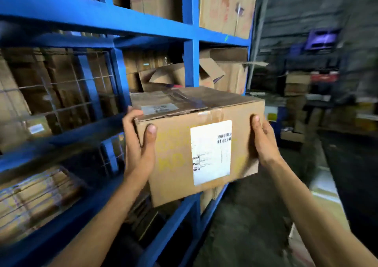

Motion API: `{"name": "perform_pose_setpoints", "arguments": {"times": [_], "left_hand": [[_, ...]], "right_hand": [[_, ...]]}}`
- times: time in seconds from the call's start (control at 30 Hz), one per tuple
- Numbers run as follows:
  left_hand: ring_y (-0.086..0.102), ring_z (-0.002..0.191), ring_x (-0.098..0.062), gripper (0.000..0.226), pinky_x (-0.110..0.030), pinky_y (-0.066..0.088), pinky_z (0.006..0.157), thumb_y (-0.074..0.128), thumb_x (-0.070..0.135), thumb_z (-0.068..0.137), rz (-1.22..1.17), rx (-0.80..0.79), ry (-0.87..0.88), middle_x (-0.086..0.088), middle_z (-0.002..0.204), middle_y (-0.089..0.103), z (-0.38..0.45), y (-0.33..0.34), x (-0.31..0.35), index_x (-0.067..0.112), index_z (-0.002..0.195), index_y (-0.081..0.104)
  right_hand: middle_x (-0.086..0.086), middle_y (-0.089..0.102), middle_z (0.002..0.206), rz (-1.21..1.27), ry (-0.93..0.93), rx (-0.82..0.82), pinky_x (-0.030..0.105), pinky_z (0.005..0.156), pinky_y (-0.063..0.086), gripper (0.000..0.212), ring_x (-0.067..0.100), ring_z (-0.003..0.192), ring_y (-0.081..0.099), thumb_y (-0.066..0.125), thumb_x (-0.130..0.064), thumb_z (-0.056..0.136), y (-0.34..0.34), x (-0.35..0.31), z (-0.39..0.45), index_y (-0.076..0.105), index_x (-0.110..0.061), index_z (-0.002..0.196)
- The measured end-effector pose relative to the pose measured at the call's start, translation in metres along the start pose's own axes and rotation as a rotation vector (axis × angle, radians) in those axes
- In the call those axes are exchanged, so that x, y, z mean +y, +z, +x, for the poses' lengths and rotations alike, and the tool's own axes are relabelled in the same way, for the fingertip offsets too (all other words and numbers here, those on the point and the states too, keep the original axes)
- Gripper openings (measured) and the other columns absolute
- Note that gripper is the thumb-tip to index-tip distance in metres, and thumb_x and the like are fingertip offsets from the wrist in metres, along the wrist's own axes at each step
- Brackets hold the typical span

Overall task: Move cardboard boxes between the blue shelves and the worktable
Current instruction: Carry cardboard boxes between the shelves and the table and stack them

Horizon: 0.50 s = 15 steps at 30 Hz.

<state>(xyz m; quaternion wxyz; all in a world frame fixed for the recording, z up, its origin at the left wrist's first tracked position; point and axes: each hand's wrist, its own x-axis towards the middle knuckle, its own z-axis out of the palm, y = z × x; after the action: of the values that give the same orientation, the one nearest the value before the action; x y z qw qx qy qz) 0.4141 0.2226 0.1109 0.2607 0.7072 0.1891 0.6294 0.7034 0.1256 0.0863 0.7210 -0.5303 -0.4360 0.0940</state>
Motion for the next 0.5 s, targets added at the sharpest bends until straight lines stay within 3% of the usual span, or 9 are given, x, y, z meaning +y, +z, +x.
{"name": "perform_pose_setpoints", "arguments": {"times": [0.03, 0.1, 0.2, 0.33, 0.43, 0.5], "left_hand": [[0.052, 0.124, -0.014, 0.06, -0.039, 0.043, 0.105, 0.041, 0.069, 0.089, -0.041, -0.013, -0.023, 0.013, 0.14, 0.048, -0.002, 0.006, 0.0, 0.029, 0.134, 0.036], [0.05, 0.121, 0.001, 0.085, -0.013, 0.036, 0.104, 0.039, 0.08, 0.08, -0.11, -0.044, -0.069, 0.02, 0.137, 0.047, -0.008, 0.018, 0.001, 0.028, 0.147, 0.03], [0.038, 0.122, 0.006, 0.082, 0.009, 0.019, 0.089, 0.046, 0.066, 0.086, -0.189, -0.104, -0.165, 0.022, 0.134, 0.04, -0.022, 0.039, 0.011, 0.026, 0.154, 0.022], [0.041, 0.131, 0.003, 0.081, -0.008, 0.024, 0.107, 0.043, 0.071, 0.085, -0.371, -0.229, -0.113, 0.023, 0.143, 0.042, -0.039, 0.067, 0.026, 0.029, 0.153, 0.026], [0.046, 0.112, 0.023, 0.065, -0.001, 0.027, 0.098, 0.04, 0.057, 0.09, -0.442, -0.296, -0.115, 0.052, 0.116, 0.045, -0.052, 0.092, 0.051, 0.032, 0.15, 0.032], [0.048, 0.114, 0.017, 0.05, -0.012, 0.032, 0.105, 0.038, 0.058, 0.091, -0.479, -0.299, -0.13, 0.041, 0.119, 0.054, -0.06, 0.107, 0.07, 0.047, 0.139, 0.036]], "right_hand": [[-0.016, 0.068, 0.105, -0.039, -0.025, 0.061, 0.011, 0.085, 0.044, 0.028, -0.01, 0.095, 0.06, 0.044, -0.041, 0.104, -0.013, -0.011, -0.011, 0.062, -0.023, 0.116], [-0.022, 0.067, 0.095, -0.116, -0.052, 0.161, 0.011, 0.081, 0.043, 0.022, -0.01, 0.089, 0.057, 0.044, -0.036, 0.104, -0.033, -0.033, -0.036, 0.064, -0.026, 0.103], [-0.032, 0.063, 0.079, -0.232, -0.078, 0.286, 0.009, 0.074, 0.04, 0.023, -0.014, 0.078, 0.051, 0.043, -0.027, 0.106, -0.064, -0.068, -0.079, 0.059, -0.03, 0.09], [-0.031, 0.063, 0.084, -0.353, -0.128, 0.424, 0.009, 0.073, 0.04, 0.02, -0.013, 0.079, 0.051, 0.042, -0.026, 0.106, -0.093, -0.115, -0.141, 0.06, -0.027, 0.098], [-0.032, 0.06, 0.079, -0.418, -0.137, 0.527, 0.006, 0.068, 0.037, 0.019, -0.013, 0.074, 0.049, 0.04, -0.02, 0.106, -0.114, -0.149, -0.183, 0.058, -0.014, 0.105], [-0.031, 0.063, 0.084, -0.485, -0.175, 0.595, 0.006, 0.072, 0.039, 0.023, -0.014, 0.078, 0.052, 0.041, -0.021, 0.106, -0.129, -0.17, -0.205, 0.059, -0.008, 0.112]]}}
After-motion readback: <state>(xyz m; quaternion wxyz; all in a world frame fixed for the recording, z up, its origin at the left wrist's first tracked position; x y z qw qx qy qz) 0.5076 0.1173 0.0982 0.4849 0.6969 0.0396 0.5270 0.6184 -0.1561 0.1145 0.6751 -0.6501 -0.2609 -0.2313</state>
